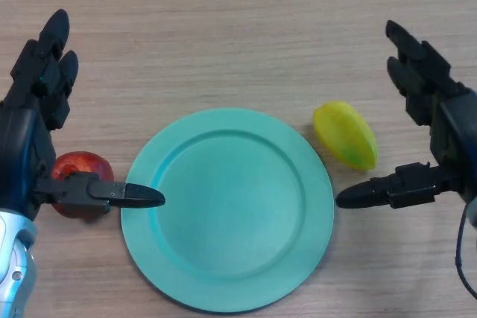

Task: Pick up the yellow starfruit and place it on the plate

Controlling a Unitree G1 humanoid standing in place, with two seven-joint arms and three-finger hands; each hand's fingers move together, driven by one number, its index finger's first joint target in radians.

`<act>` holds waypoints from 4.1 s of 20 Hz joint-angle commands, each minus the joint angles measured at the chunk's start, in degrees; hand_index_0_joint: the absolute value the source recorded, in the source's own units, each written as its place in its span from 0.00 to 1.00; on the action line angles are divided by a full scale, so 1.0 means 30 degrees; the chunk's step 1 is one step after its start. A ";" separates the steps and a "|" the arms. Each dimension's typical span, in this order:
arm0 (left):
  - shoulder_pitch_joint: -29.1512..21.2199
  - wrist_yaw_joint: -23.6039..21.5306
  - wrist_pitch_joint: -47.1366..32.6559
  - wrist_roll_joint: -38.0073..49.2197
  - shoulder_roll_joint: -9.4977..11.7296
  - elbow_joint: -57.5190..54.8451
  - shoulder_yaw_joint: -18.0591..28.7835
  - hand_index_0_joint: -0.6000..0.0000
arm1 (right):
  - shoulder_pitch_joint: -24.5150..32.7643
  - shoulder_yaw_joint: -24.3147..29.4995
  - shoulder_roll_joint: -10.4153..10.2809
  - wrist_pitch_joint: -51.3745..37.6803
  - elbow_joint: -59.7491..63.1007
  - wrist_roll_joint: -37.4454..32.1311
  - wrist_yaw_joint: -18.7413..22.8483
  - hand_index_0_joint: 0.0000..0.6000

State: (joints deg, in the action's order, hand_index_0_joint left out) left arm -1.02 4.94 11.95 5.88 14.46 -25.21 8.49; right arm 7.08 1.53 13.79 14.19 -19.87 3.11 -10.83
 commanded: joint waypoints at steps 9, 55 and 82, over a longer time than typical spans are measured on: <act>-0.0140 0.0169 -0.2421 -0.0145 0.0569 -0.1086 0.1542 1.00 | 0.1181 0.0872 0.0684 -0.3844 0.0485 0.1243 0.0818 0.00; 0.0746 0.0895 -0.2426 0.0390 0.0585 -0.1523 0.3350 1.00 | 0.8604 -0.0672 0.0458 -1.2416 1.5513 0.7199 0.3424 1.00; 0.0181 0.0814 -0.0768 -0.0256 0.0437 -0.2019 0.1364 1.00 | 0.1813 -0.2932 -0.0969 -0.3235 0.1143 0.2362 -0.0286 0.00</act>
State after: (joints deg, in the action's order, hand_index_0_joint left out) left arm 1.47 7.42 14.42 5.37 13.88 -27.56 11.23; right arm 10.84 -10.99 10.76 8.35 -13.16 12.17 -12.92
